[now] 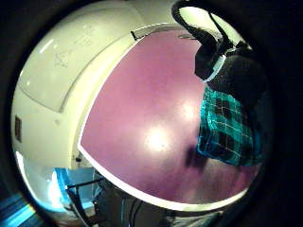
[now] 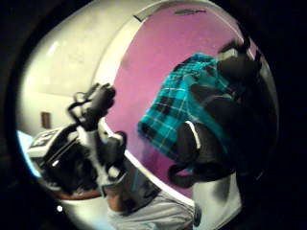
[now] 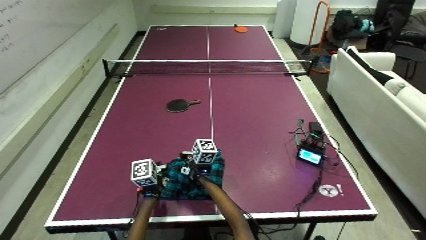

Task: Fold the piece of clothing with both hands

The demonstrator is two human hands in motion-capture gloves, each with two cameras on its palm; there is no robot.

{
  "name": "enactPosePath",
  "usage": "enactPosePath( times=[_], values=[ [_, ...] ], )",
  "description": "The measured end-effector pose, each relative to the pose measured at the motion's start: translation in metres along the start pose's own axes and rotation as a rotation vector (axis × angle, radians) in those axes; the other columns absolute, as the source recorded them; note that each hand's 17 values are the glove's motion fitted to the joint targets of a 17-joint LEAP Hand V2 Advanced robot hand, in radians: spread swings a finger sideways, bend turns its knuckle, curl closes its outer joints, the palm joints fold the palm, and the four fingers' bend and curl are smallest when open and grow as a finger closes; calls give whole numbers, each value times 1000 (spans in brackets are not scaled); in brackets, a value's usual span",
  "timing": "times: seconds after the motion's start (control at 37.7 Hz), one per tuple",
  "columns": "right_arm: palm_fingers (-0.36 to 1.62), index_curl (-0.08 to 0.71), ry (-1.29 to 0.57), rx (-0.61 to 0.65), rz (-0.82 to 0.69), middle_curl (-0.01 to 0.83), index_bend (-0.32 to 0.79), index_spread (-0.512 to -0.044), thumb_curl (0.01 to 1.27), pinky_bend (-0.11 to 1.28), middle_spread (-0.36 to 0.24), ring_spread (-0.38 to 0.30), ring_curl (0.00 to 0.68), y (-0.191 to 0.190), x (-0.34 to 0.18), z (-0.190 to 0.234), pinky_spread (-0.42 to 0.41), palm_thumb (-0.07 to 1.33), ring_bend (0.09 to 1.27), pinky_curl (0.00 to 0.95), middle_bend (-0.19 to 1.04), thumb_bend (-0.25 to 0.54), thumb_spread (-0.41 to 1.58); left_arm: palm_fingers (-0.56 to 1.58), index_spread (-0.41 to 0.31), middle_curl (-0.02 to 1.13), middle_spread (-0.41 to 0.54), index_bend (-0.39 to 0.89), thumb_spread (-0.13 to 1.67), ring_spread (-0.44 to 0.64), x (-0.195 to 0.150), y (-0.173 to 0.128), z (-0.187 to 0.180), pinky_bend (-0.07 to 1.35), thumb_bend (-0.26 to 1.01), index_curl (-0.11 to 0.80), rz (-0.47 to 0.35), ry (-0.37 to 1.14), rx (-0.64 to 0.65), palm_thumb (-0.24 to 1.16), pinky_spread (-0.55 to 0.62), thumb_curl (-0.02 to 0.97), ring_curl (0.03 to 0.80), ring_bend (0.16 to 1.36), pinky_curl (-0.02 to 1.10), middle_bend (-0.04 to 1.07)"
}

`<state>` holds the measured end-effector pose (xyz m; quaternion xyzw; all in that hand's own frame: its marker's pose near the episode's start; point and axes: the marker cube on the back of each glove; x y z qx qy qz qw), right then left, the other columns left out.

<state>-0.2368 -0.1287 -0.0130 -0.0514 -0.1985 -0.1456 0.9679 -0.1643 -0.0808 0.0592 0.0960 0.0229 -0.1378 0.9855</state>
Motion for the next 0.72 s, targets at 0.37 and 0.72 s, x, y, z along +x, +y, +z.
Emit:
enactPosePath(
  times=[0.37, 0.72],
  values=[
    [568, 278, 63, 74, 95, 442, 100, -333, 341, 573, -125, -112, 436, 51, 107, -65, 39, 586, 587, 420, 430, -32, 1186, 627, -127, 352, -95, 127, 1461, -39, 49, 13, -36, 399, 6, 284, 114, 89, 2, 291, 78, 212, 364, 625, 425, 176],
    [327, 248, 376, 118, 328, 408, 112, -346, 298, 538, -90, 2, 355, 53, 207, -67, 207, 513, 421, 380, 367, -20, 1293, 642, -136, 358, -98, 128, 1445, -35, 96, 20, -48, 377, -6, 289, 221, -6, -96, 285, 88, 213, 359, 601, 424, 174]
  ],
)
